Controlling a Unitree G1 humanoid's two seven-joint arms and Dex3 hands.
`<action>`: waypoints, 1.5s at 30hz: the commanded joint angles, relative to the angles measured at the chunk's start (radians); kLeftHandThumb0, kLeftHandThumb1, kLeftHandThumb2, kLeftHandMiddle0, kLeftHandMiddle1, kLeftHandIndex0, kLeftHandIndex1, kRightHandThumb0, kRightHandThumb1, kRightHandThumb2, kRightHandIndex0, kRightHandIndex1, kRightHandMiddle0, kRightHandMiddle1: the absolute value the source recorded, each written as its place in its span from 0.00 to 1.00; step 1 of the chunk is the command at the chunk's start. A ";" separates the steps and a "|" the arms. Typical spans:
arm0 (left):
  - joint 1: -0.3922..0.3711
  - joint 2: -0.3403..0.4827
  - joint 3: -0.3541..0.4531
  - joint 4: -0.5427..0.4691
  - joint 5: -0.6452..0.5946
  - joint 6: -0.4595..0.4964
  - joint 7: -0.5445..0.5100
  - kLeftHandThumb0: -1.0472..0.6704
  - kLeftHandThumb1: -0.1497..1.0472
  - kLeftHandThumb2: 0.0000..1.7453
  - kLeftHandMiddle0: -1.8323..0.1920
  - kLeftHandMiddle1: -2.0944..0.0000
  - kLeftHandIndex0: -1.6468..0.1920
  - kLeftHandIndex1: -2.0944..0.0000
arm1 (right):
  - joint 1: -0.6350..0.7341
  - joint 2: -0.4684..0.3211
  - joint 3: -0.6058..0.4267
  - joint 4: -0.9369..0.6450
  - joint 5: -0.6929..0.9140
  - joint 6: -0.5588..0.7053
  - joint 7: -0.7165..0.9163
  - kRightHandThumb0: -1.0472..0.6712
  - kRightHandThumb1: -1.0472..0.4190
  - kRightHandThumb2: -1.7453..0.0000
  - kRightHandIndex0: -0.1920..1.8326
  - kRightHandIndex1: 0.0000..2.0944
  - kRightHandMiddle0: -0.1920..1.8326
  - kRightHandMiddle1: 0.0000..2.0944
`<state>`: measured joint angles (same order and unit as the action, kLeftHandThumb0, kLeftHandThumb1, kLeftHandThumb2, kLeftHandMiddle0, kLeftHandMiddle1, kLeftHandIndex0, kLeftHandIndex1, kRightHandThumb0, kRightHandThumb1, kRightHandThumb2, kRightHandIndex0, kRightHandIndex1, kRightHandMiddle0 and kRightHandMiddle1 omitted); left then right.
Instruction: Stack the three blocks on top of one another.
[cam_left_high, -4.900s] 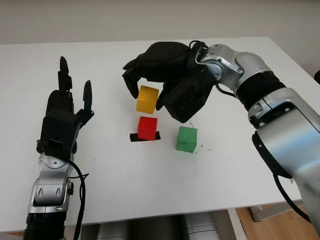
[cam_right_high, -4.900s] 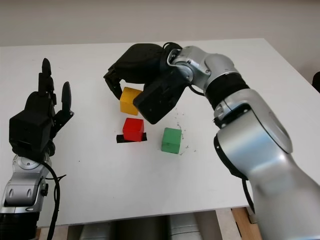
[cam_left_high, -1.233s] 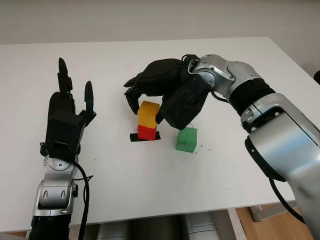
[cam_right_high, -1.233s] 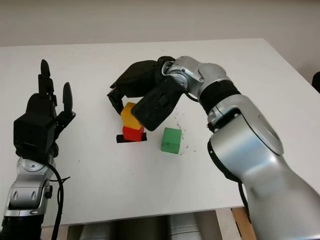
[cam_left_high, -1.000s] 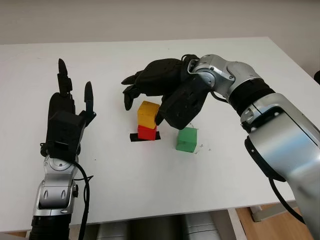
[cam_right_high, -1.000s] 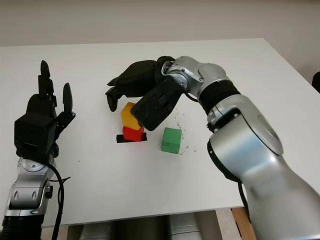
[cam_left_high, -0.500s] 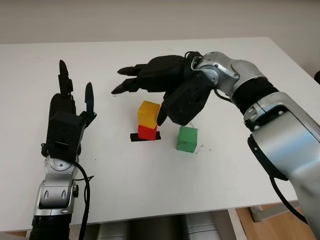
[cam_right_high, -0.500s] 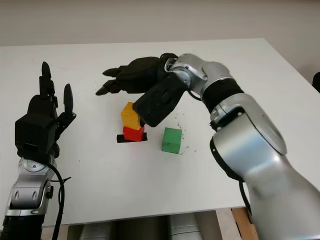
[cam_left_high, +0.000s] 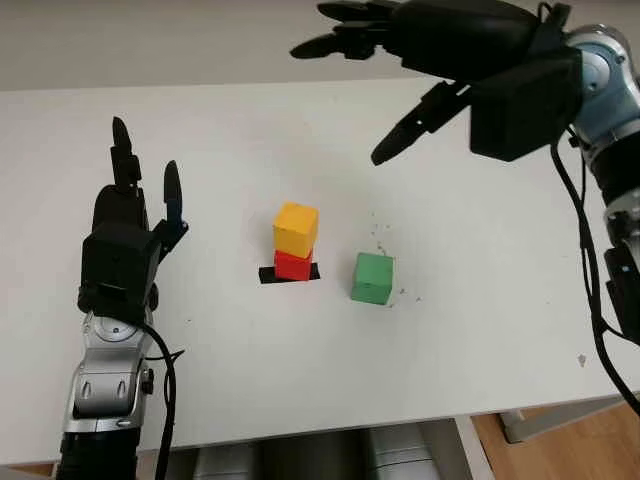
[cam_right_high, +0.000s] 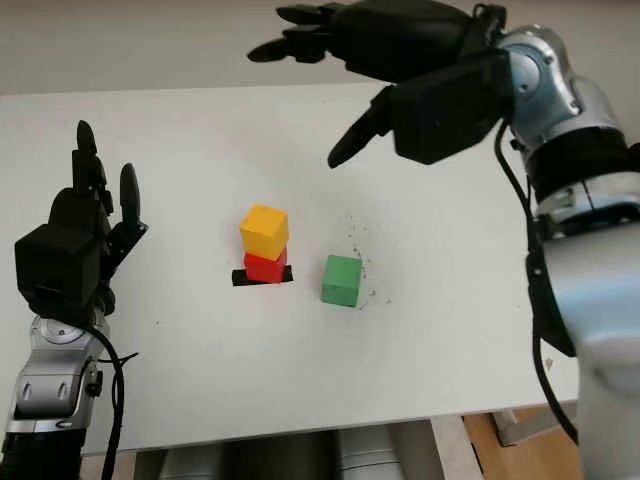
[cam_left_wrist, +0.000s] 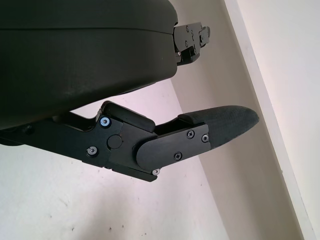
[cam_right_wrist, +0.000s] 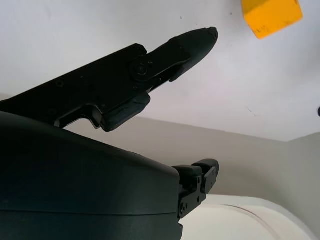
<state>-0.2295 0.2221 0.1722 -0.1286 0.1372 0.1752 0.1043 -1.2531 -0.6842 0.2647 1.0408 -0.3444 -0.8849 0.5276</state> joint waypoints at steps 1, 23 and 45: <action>0.000 0.011 0.004 0.000 0.000 -0.010 -0.006 0.14 1.00 0.42 1.00 0.98 1.00 0.98 | 0.049 -0.031 -0.030 -0.036 0.029 0.004 0.012 0.23 0.11 0.97 0.12 0.04 0.22 0.11; -0.009 0.047 0.008 -0.009 0.004 -0.003 -0.046 0.14 1.00 0.41 0.99 0.97 0.98 0.97 | 0.231 -0.167 0.029 -0.222 -0.272 -0.257 -0.159 0.33 0.09 0.97 0.15 0.03 0.29 0.08; -0.006 0.040 0.004 -0.020 0.027 0.007 -0.045 0.14 1.00 0.41 0.99 0.97 0.98 0.97 | 0.127 -0.105 0.189 -0.193 -0.543 -0.341 -0.388 0.25 0.12 0.97 0.16 0.03 0.34 0.08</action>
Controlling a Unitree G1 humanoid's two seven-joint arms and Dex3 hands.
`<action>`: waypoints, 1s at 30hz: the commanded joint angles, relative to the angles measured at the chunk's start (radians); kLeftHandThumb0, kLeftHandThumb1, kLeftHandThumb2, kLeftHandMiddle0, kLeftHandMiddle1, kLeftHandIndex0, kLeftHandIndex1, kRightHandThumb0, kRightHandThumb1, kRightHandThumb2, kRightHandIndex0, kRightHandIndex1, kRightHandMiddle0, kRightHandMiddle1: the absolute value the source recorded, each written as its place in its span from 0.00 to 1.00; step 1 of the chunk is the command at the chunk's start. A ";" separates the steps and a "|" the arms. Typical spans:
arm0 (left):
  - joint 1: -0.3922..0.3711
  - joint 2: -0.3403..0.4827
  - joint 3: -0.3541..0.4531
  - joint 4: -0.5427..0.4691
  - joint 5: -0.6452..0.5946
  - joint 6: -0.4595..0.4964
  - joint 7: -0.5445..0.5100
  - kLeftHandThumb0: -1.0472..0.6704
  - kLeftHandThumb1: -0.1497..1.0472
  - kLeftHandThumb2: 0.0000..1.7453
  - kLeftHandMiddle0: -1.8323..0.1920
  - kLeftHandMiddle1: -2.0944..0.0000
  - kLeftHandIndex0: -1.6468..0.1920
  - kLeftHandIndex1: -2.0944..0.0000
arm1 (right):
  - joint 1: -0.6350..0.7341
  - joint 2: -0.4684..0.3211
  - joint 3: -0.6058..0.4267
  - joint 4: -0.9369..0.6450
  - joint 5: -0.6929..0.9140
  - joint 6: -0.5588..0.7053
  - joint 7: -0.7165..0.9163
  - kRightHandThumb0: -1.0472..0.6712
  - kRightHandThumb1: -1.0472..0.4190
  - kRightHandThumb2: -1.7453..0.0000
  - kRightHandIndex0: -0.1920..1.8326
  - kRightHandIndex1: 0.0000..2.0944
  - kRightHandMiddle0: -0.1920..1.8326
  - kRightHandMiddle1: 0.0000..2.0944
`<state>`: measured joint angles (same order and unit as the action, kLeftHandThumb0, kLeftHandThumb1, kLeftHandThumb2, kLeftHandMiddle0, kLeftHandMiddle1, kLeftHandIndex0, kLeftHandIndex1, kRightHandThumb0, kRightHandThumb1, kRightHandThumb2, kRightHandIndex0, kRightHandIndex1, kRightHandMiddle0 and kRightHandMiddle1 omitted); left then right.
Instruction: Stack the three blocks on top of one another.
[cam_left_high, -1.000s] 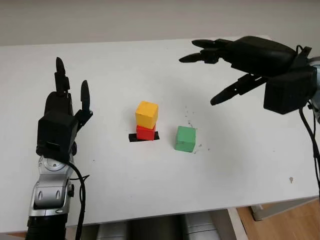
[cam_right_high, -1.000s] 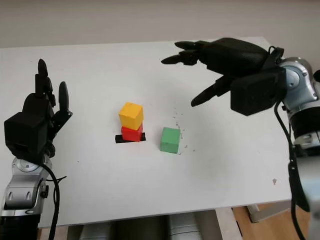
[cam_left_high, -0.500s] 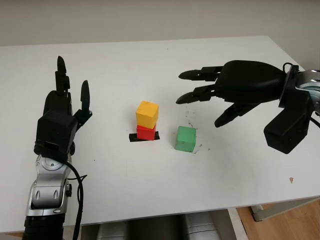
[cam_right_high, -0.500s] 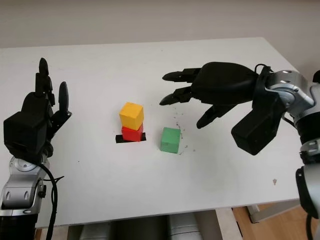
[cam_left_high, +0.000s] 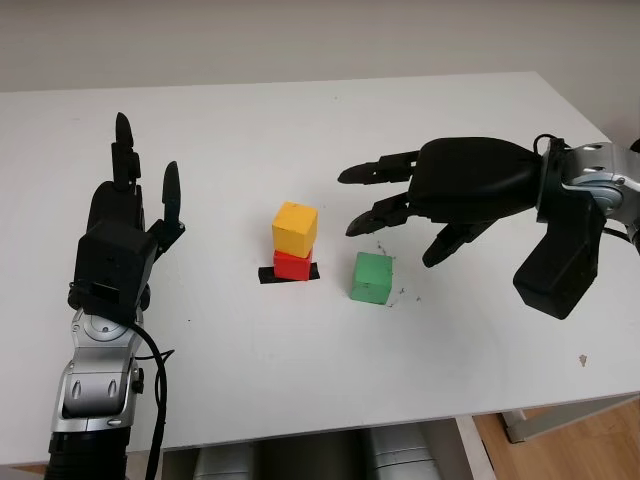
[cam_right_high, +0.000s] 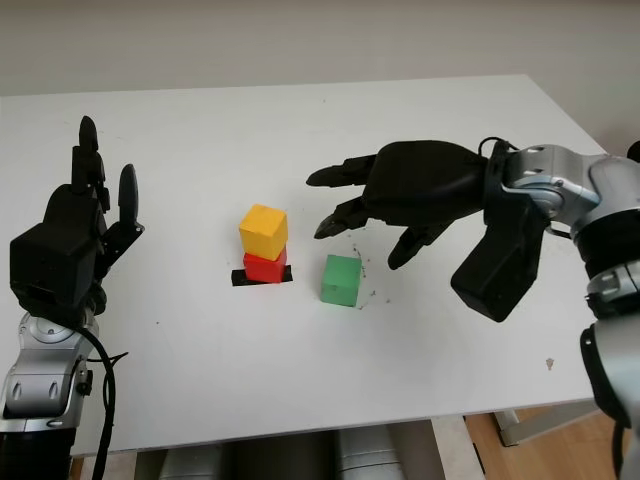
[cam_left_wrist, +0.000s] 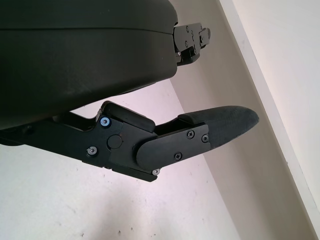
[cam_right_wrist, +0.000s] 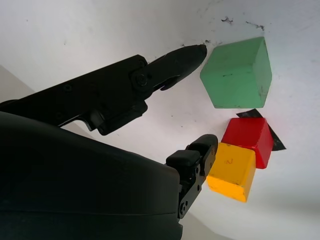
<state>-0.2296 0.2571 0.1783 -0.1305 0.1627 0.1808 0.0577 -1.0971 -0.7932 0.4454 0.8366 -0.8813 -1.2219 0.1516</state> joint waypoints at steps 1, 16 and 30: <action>-0.006 0.004 -0.002 -0.019 0.002 0.002 0.001 0.14 1.00 0.41 0.99 0.98 0.98 0.97 | -0.033 0.008 0.014 0.017 -0.008 -0.004 -0.015 0.25 0.12 0.97 0.16 0.03 0.35 0.09; -0.004 0.000 -0.005 -0.030 0.004 0.010 0.002 0.14 1.00 0.42 0.99 0.97 0.98 0.97 | -0.050 0.064 0.085 0.081 -0.049 0.002 -0.101 0.23 0.13 0.97 0.17 0.03 0.36 0.10; -0.003 0.000 -0.005 -0.032 0.000 0.014 -0.001 0.14 1.00 0.42 0.99 0.97 0.98 0.97 | -0.050 0.055 0.159 0.074 -0.175 0.002 -0.259 0.23 0.12 0.97 0.18 0.03 0.36 0.13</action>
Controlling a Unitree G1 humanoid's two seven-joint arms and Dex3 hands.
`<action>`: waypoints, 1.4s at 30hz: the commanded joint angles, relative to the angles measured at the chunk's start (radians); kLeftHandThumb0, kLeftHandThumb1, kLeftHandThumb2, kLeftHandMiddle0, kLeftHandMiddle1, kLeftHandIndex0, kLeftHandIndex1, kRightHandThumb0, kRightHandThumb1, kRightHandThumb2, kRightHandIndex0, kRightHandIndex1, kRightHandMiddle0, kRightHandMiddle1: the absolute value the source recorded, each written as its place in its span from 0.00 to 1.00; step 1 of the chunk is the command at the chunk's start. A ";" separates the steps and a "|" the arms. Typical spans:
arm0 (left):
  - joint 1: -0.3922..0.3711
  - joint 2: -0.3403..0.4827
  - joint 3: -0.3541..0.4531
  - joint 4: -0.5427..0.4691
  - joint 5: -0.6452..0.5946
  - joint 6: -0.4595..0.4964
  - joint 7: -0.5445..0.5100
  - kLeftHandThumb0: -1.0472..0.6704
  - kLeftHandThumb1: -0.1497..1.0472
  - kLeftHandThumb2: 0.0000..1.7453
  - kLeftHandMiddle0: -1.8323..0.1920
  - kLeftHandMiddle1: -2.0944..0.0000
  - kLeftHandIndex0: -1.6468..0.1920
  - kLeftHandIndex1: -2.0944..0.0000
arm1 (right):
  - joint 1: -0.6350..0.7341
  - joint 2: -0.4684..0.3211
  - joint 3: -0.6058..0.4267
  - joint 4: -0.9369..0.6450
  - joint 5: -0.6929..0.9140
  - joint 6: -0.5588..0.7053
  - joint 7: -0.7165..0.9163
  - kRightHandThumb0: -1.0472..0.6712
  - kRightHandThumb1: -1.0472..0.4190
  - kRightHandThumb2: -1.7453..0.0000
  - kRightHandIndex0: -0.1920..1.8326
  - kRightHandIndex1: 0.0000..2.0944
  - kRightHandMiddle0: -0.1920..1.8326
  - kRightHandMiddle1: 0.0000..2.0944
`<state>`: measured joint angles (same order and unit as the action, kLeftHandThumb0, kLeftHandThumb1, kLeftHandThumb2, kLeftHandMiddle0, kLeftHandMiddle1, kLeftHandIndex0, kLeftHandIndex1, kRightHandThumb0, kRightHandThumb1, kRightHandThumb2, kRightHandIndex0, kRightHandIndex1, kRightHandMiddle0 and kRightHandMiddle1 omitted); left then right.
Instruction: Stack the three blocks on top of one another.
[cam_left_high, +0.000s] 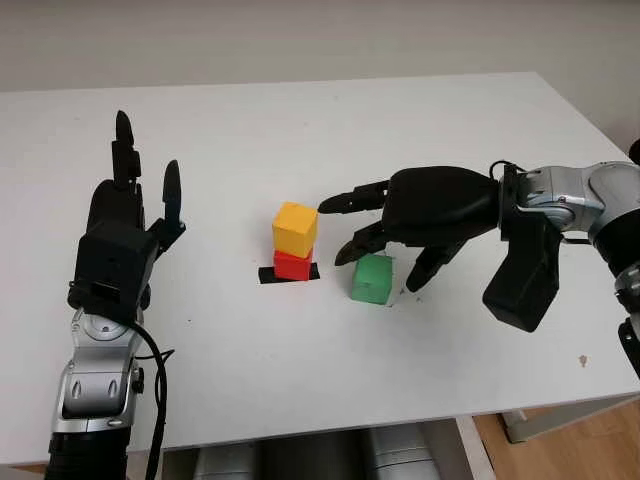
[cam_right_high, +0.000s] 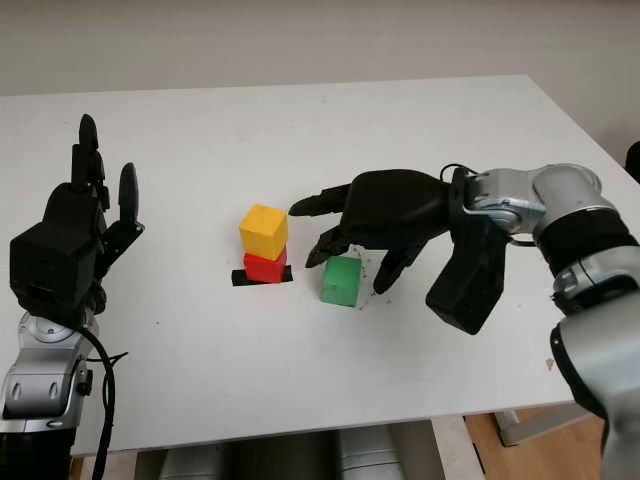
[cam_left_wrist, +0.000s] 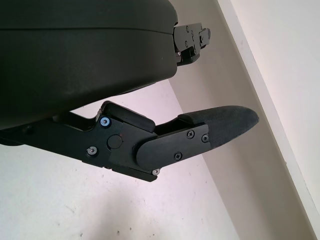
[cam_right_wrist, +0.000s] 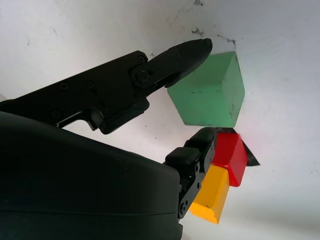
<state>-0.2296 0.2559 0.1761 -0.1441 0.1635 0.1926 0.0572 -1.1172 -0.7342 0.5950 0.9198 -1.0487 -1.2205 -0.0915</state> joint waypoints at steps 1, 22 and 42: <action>-0.002 0.001 -0.002 -0.020 0.000 0.005 -0.001 0.14 1.00 0.42 0.99 0.97 0.98 0.97 | -0.030 -0.003 0.013 -0.010 -0.015 0.002 -0.026 0.23 0.12 0.97 0.18 0.03 0.36 0.13; 0.012 0.004 -0.002 -0.036 0.002 0.019 -0.009 0.14 1.00 0.42 0.99 0.97 0.99 0.98 | -0.030 0.010 0.086 -0.003 -0.092 0.042 -0.154 0.30 0.09 0.97 0.20 0.03 0.36 0.30; 0.026 0.008 0.000 -0.056 0.009 0.031 -0.012 0.16 1.00 0.42 0.99 0.97 0.99 0.98 | -0.019 0.044 0.177 0.067 -0.158 0.095 -0.368 0.33 0.09 0.97 0.27 0.04 0.35 0.65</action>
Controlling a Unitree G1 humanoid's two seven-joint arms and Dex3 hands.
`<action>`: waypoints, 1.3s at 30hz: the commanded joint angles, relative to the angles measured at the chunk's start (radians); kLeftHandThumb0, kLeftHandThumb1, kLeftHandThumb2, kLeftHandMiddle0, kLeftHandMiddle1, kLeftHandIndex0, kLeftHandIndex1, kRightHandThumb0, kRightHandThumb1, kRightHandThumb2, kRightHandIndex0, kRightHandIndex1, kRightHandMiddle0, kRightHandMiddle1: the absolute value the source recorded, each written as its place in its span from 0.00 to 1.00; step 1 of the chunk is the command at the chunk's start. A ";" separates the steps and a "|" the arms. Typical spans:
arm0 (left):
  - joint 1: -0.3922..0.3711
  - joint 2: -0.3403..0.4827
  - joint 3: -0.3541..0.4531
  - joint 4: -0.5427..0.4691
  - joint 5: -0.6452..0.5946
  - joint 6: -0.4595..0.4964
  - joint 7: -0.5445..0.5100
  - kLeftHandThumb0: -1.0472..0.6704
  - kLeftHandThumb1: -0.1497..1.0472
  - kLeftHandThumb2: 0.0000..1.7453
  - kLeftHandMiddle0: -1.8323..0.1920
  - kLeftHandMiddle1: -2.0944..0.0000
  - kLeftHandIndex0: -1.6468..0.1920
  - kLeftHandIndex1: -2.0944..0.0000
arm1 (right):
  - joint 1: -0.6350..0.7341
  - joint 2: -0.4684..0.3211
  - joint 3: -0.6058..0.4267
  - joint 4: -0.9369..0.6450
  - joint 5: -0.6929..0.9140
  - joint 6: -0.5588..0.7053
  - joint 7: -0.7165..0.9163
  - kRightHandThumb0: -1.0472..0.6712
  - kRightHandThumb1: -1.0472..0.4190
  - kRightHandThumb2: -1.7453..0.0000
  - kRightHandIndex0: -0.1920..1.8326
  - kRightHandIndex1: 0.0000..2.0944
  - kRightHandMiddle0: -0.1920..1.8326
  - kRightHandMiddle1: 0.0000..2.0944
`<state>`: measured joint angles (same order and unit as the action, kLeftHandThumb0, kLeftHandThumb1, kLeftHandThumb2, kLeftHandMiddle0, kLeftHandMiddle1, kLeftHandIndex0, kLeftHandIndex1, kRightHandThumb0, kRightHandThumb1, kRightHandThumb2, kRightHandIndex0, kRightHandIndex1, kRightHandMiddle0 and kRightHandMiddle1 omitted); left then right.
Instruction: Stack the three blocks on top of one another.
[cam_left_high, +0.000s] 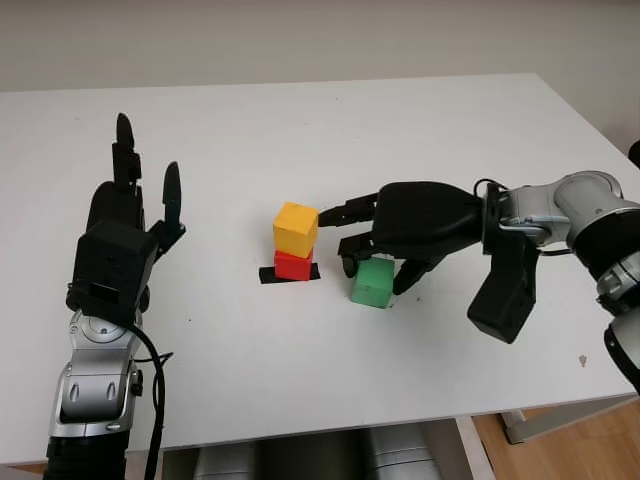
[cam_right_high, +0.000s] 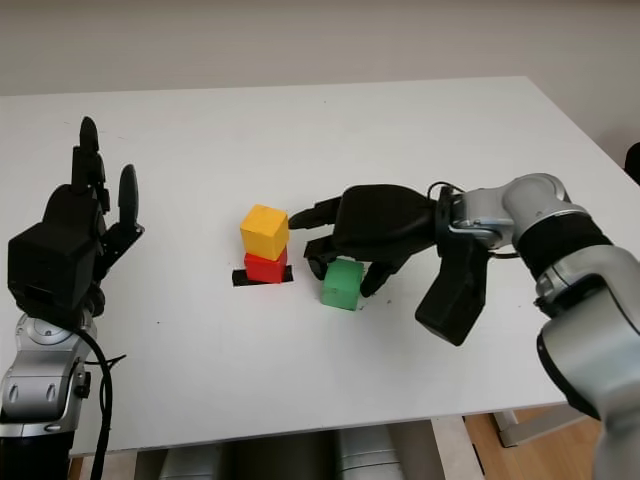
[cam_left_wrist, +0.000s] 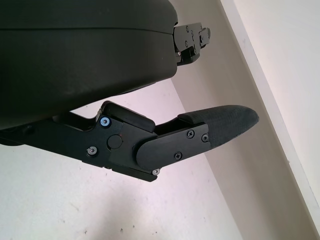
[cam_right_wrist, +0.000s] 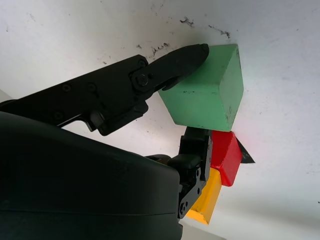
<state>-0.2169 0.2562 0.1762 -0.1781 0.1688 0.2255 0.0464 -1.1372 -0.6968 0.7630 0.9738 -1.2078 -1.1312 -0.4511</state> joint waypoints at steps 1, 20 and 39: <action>0.013 0.007 0.001 -0.021 0.004 -0.003 -0.001 0.16 1.00 0.42 0.99 0.97 0.99 0.97 | 0.001 0.007 0.009 0.017 0.006 0.006 -0.002 0.34 0.09 0.97 0.27 0.04 0.34 0.67; -0.005 0.011 0.007 0.009 -0.007 -0.023 -0.006 0.15 1.00 0.42 0.99 0.97 1.00 0.98 | -0.091 -0.003 -0.192 0.095 0.395 0.171 0.588 0.38 0.10 0.97 0.27 0.03 0.33 0.60; -0.010 0.015 0.001 0.023 0.001 -0.050 -0.002 0.16 1.00 0.42 0.99 0.97 0.99 0.97 | -0.198 0.138 -0.481 0.169 0.857 0.491 1.060 0.36 0.12 0.97 0.27 0.03 0.35 0.69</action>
<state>-0.2181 0.2638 0.1778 -0.1486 0.1665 0.1862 0.0407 -1.3046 -0.5696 0.3083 1.1437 -0.3767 -0.6609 0.5922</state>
